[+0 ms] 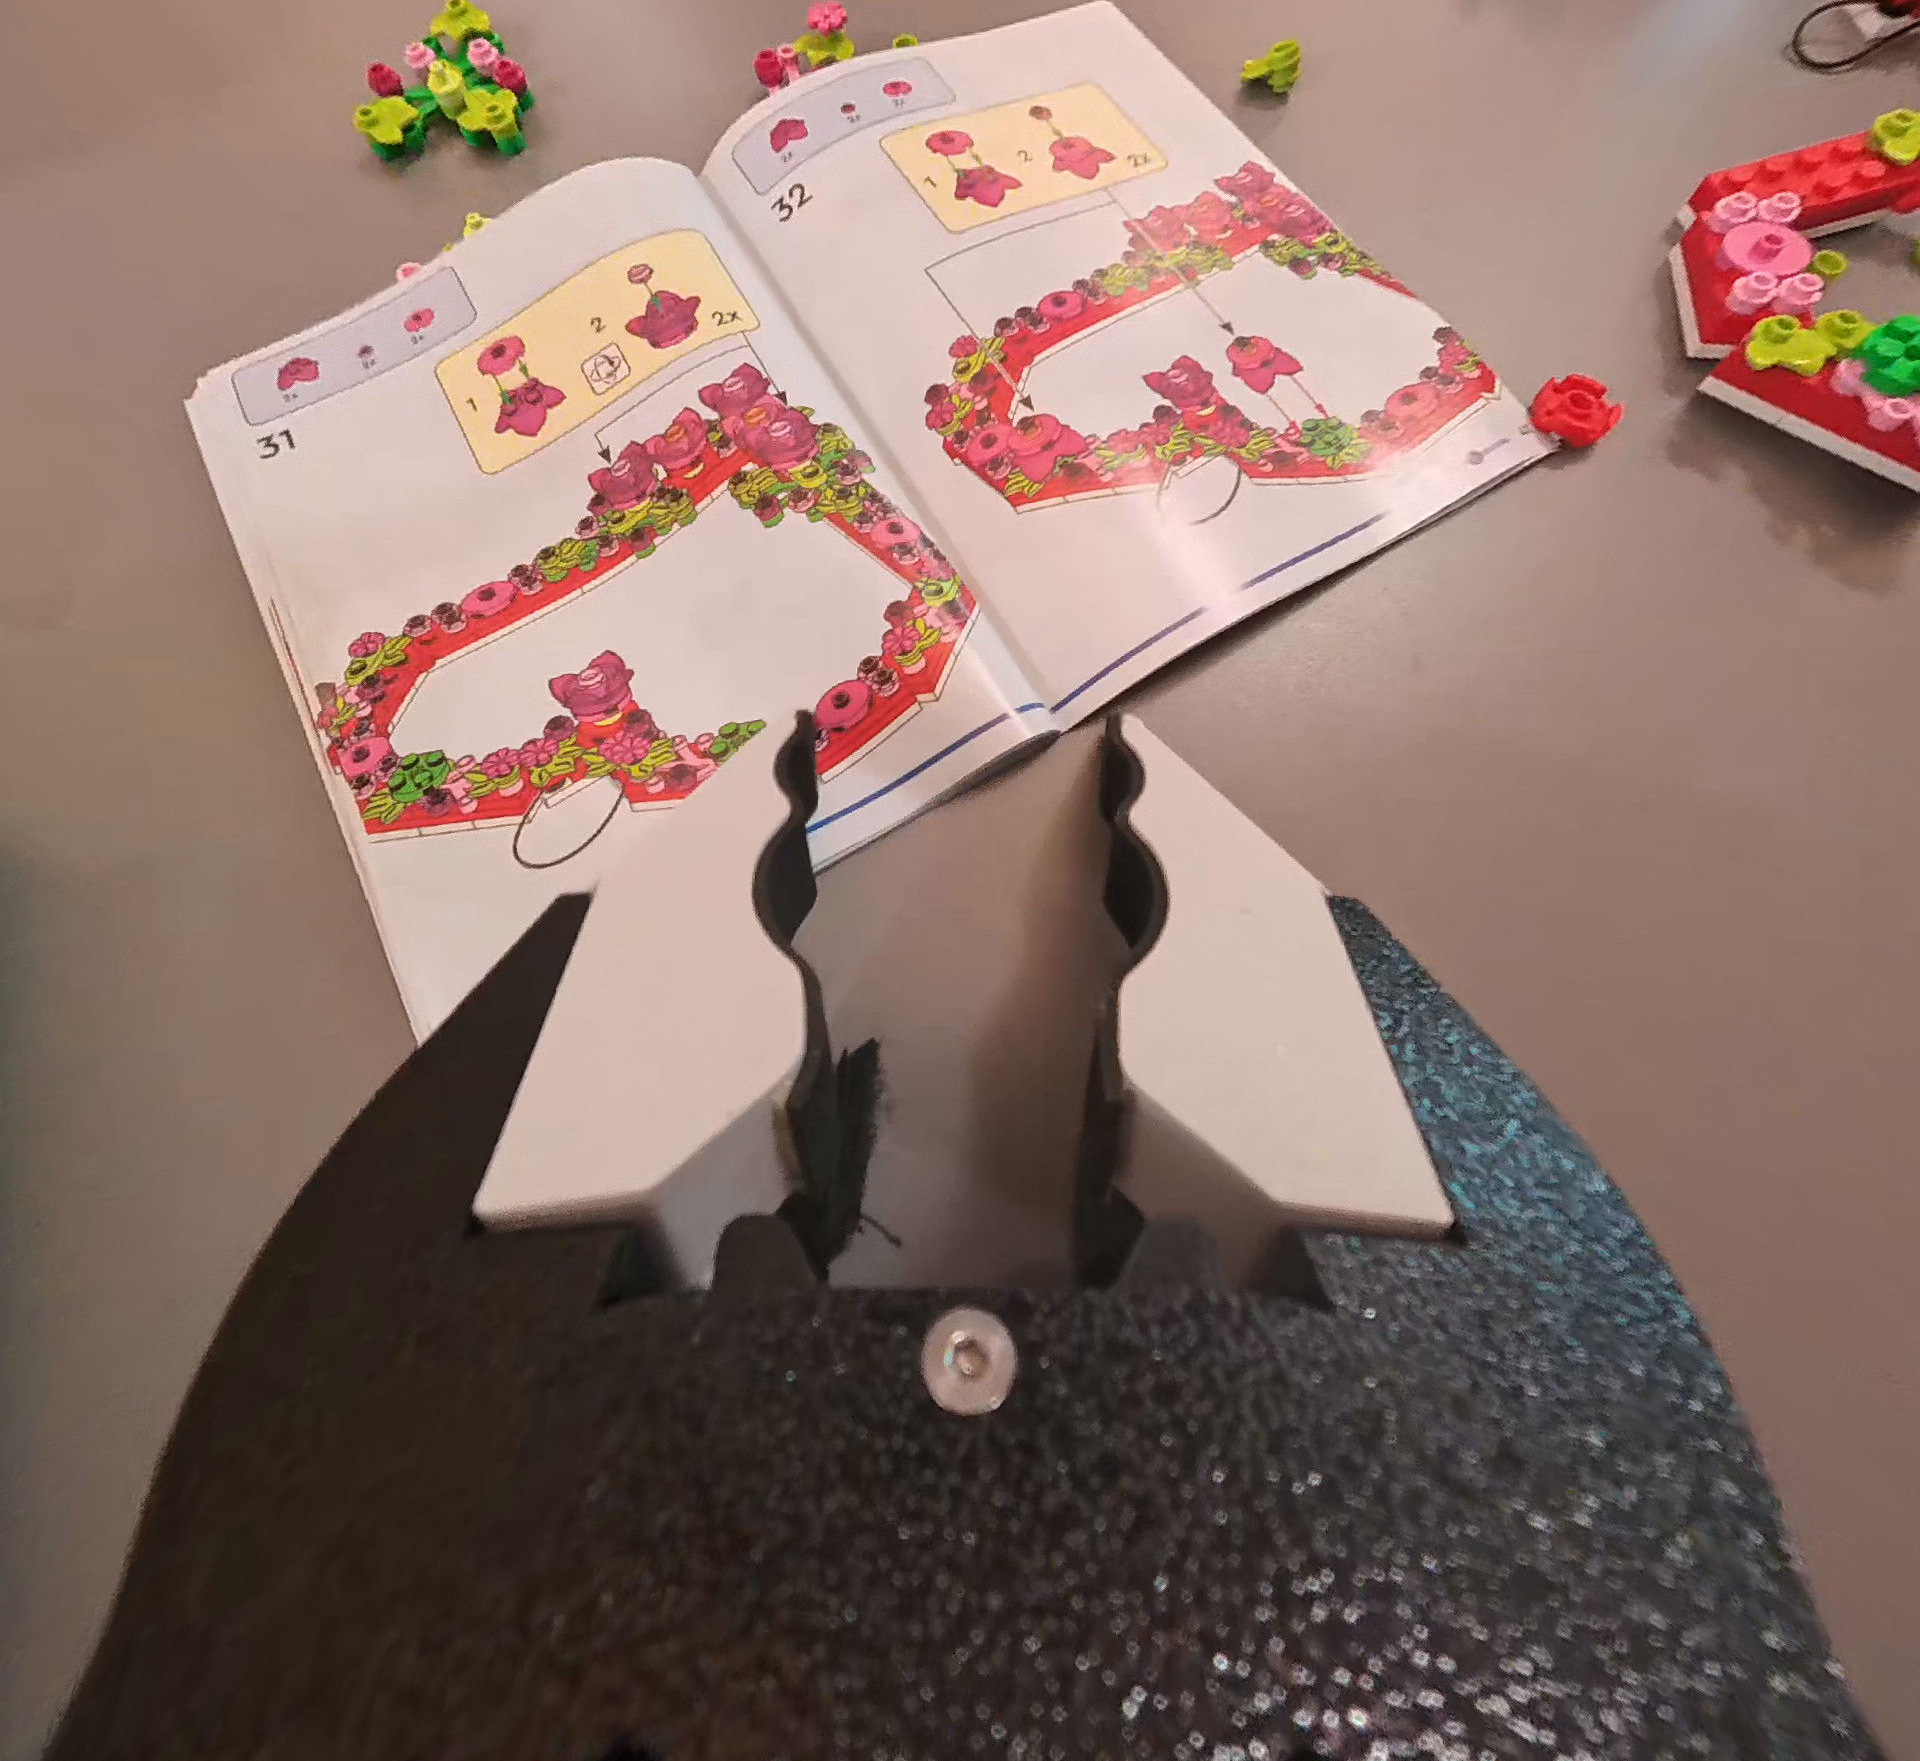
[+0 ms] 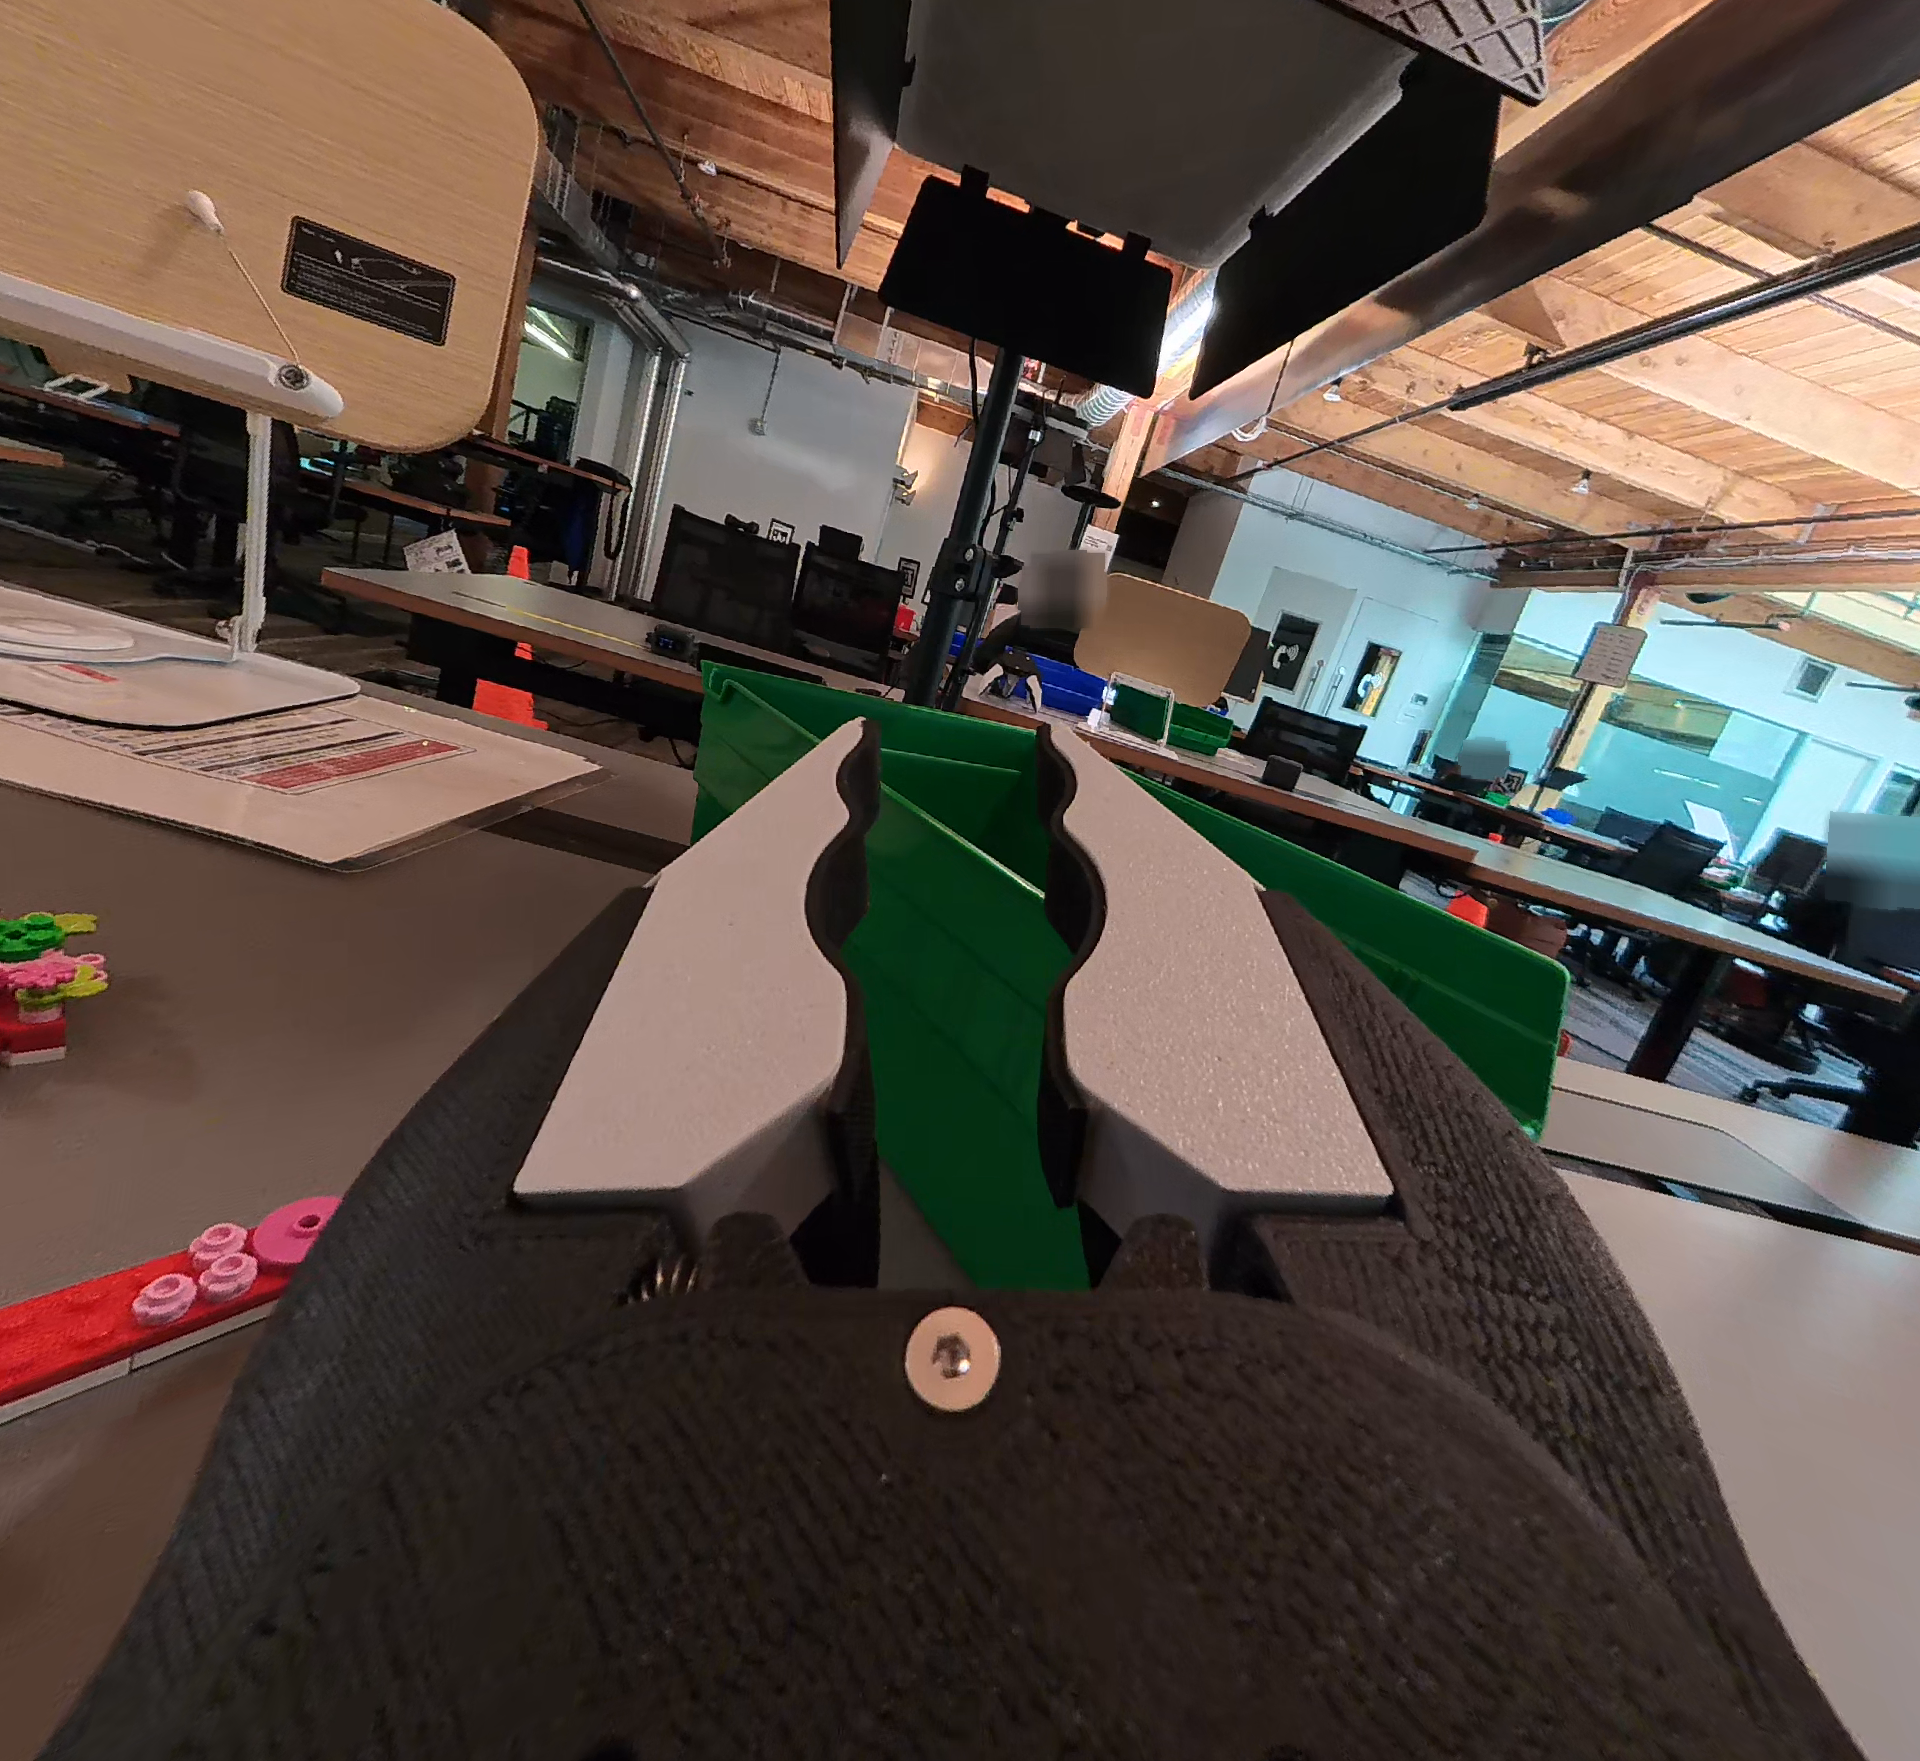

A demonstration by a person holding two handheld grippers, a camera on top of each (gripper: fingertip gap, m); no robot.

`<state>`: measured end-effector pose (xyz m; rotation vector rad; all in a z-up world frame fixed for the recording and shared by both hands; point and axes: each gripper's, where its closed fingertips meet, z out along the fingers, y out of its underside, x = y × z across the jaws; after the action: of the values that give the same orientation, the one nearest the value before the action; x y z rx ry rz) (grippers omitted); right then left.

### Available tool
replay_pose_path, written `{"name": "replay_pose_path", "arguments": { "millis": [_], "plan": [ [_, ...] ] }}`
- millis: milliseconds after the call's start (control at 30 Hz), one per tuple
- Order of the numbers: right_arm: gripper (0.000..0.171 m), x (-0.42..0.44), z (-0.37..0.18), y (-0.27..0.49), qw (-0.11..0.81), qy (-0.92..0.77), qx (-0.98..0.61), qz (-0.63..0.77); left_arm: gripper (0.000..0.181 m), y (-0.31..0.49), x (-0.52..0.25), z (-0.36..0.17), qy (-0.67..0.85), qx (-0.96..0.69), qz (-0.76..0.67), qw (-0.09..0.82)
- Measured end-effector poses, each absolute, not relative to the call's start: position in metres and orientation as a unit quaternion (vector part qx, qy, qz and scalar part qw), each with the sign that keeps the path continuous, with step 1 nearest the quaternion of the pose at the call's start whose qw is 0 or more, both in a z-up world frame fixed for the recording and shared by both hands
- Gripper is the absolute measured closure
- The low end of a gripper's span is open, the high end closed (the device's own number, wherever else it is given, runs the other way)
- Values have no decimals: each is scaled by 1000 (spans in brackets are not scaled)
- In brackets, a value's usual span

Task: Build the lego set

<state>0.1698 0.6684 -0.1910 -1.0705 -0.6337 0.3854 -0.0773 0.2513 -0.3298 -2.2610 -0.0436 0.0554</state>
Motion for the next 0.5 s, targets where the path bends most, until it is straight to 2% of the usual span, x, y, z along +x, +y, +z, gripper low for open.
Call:
{"name": "replay_pose_path", "arguments": {
  "millis": [300, 400, 500],
  "plan": [
    [144, 169, -192, 669, 793, -296, -501, 182, 126, 250, -78, -330, -26, -907, 10, 421],
    [143, 169, -192, 669, 793, -296, -501, 182, 116, 250, -72, -328, -26, -906, 11, 422],
    [143, 169, -192, 669, 793, -296, -501, 182, 114, 252, -56, -320, -15, -893, 5, 449]
  ]
}}
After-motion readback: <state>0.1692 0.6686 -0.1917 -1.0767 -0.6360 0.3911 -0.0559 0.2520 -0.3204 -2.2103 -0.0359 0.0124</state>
